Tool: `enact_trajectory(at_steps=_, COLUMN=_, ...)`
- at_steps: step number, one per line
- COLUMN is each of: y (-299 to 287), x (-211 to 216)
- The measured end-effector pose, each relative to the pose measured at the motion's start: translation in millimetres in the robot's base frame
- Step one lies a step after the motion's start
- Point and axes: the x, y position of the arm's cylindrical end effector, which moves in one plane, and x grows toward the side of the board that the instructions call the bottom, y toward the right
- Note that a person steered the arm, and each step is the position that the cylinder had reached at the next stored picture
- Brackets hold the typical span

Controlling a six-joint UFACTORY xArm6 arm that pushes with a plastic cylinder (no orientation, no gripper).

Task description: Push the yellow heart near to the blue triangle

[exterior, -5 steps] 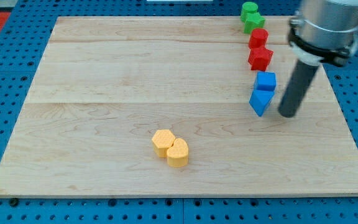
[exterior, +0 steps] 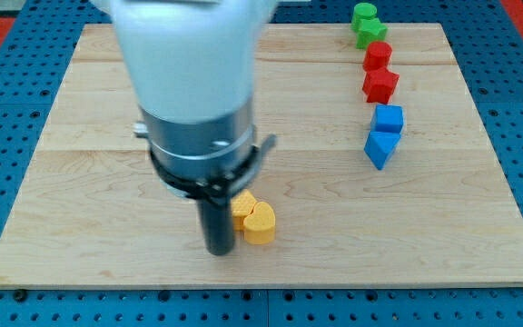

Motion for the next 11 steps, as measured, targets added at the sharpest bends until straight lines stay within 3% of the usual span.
enact_trajectory(at_steps=2, y=83, x=-16)
enact_trajectory(at_steps=3, y=92, x=-30)
enact_trajectory(at_steps=7, y=168, x=-19)
enact_trajectory(at_steps=10, y=203, x=-36)
enact_trajectory(at_steps=11, y=150, x=-17)
